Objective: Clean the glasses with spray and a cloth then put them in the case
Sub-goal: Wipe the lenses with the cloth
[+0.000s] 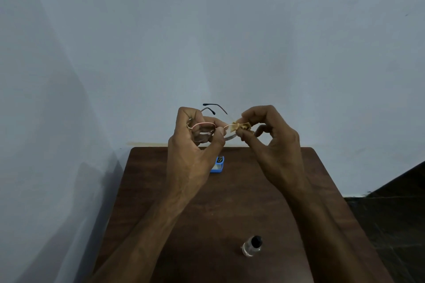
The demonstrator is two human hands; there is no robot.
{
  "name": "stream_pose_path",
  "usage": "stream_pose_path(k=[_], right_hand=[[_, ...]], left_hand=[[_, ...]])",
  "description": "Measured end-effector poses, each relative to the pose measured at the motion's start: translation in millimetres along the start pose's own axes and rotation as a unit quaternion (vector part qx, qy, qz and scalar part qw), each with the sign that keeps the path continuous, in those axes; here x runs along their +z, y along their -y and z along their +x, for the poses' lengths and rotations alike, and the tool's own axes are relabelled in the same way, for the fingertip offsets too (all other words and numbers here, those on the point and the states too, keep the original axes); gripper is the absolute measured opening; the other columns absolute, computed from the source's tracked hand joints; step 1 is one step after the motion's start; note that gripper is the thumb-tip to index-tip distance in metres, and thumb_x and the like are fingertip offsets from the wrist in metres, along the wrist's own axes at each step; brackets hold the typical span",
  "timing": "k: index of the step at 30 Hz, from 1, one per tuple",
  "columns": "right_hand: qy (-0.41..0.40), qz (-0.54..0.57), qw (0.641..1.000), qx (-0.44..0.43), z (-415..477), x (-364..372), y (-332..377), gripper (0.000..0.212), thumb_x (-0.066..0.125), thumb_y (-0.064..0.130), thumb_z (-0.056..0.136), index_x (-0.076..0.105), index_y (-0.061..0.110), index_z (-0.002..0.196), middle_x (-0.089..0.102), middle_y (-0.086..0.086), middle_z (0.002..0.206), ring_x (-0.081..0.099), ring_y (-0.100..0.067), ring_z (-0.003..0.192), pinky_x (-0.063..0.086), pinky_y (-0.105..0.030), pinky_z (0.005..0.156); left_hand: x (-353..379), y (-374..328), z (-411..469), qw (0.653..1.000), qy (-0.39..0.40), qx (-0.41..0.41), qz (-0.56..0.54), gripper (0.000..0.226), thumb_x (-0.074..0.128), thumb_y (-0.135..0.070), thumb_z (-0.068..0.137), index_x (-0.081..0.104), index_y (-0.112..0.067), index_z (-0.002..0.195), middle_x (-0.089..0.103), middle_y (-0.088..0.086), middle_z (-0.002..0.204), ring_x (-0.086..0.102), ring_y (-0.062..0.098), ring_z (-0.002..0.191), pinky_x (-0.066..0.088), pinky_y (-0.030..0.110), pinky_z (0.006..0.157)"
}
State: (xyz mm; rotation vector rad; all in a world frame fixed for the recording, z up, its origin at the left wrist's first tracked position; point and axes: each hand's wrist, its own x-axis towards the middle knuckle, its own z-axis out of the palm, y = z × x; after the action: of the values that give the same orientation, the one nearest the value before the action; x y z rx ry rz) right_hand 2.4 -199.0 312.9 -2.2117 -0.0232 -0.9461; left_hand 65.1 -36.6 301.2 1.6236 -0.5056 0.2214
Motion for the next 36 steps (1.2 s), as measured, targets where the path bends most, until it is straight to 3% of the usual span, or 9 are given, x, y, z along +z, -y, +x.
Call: stream_pose_path(k=[2, 7, 12, 19, 22, 28, 31, 33, 36], right_hand=[[-0.007, 0.006, 1.000, 0.004, 0.1, 1.8, 1.0, 0.025, 0.079, 0.002, 0.091, 0.067, 0.013, 0.110, 0.073, 0.006, 0.099, 0.070, -0.015, 0.093, 0.058, -0.035, 0.077], [-0.019, -0.099, 0.992, -0.074, -6.1, 16.6, 13.9, 0.025, 0.080, 0.000, 0.090, 0.069, 0.009, 0.110, 0.073, 0.001, 0.101, 0.061, -0.011, 0.092, 0.045, -0.009, 0.081], [0.005, -0.097, 0.991, -0.087, -6.1, 18.5, 10.5, 0.036, 0.081, 0.002, 0.089, 0.067, 0.012, 0.120, 0.074, 0.004, 0.104, 0.063, -0.010, 0.098, 0.046, -0.011, 0.082], [-0.060, 0.066, 0.992, 0.092, -11.5, 20.0, -3.1, 0.035, 0.082, 0.007, 0.091, 0.066, 0.013, 0.121, 0.076, 0.009, 0.102, 0.074, -0.011, 0.100, 0.059, -0.022, 0.083], [-0.116, -0.017, 0.992, 0.040, -15.3, 33.3, 6.1, 0.031, 0.081, 0.006, 0.092, 0.068, 0.011, 0.119, 0.075, 0.003, 0.105, 0.072, -0.012, 0.098, 0.057, -0.020, 0.083], [-0.110, -0.101, 0.987, -0.065, -46.1, 59.9, 12.4, 0.022, 0.074, 0.003, 0.093, 0.071, 0.005, 0.115, 0.071, -0.004, 0.107, 0.066, -0.020, 0.095, 0.057, -0.028, 0.084], [-0.153, -0.086, 0.984, -0.009, -43.3, 53.9, 7.7, 0.026, 0.079, -0.001, 0.091, 0.073, 0.005, 0.115, 0.072, -0.005, 0.107, 0.069, -0.021, 0.095, 0.057, -0.023, 0.086], [-0.163, -0.077, 0.984, 0.009, -33.4, 49.6, 10.1, 0.027, 0.079, -0.002, 0.092, 0.072, 0.006, 0.117, 0.073, -0.004, 0.108, 0.069, -0.019, 0.096, 0.057, -0.024, 0.086], [-0.125, -0.089, 0.988, -0.032, -32.2, 55.1, 19.6, 0.027, 0.077, -0.002, 0.092, 0.072, 0.006, 0.117, 0.073, -0.002, 0.110, 0.068, -0.021, 0.096, 0.058, -0.031, 0.085]], left_hand=[[-0.1, -0.6, 2.7, 1.000, 0.004, -0.002, 0.002, 0.030, 0.073, -0.032, 0.091, 0.046, -0.023, 0.102, 0.076, -0.027, 0.096, 0.074, -0.001, 0.094, 0.059, 0.015, 0.082], [1.5, -1.5, 2.1, 1.000, 0.023, -0.009, 0.006, 0.041, 0.079, -0.019, 0.090, 0.042, -0.035, 0.099, 0.069, -0.023, 0.096, 0.073, 0.000, 0.092, 0.061, 0.016, 0.079], [2.1, 7.1, -0.6, 0.999, 0.009, -0.030, 0.010, 0.034, 0.078, -0.014, 0.091, 0.047, -0.021, 0.103, 0.068, -0.027, 0.092, 0.072, -0.005, 0.089, 0.056, 0.010, 0.073], [1.3, 9.4, 0.3, 0.996, -0.031, -0.063, -0.055, 0.025, 0.073, -0.014, 0.096, 0.048, -0.020, 0.100, 0.075, -0.010, 0.094, 0.080, 0.011, 0.089, 0.066, 0.027, 0.077], [4.2, 9.3, -1.3, 0.994, -0.027, -0.081, -0.072, 0.018, 0.069, -0.011, 0.099, 0.051, -0.011, 0.103, 0.080, -0.012, 0.094, 0.079, 0.008, 0.088, 0.065, 0.030, 0.084], [7.9, 9.1, 0.4, 0.975, -0.067, -0.135, -0.161, 0.021, 0.070, -0.017, 0.094, 0.056, -0.004, 0.102, 0.079, 0.006, 0.096, 0.077, 0.027, 0.095, 0.061, 0.060, 0.093], [9.2, 8.4, -1.7, 0.958, -0.070, -0.169, -0.221, 0.013, 0.058, -0.005, 0.103, 0.053, 0.007, 0.105, 0.078, 0.002, 0.090, 0.077, 0.021, 0.088, 0.063, 0.057, 0.089], [8.8, 5.2, -3.2, 0.941, -0.070, -0.193, -0.268, 0.016, 0.053, -0.014, 0.103, 0.057, 0.001, 0.101, 0.078, 0.006, 0.090, 0.077, 0.025, 0.090, 0.064, 0.049, 0.079], [8.2, -0.2, -1.1, 0.917, -0.064, -0.229, -0.319, 0.049, 0.040, -0.027, 0.108, 0.076, -0.021, 0.076, 0.079, 0.003, 0.085, 0.075, 0.020, 0.086, 0.061, 0.039, 0.077]])
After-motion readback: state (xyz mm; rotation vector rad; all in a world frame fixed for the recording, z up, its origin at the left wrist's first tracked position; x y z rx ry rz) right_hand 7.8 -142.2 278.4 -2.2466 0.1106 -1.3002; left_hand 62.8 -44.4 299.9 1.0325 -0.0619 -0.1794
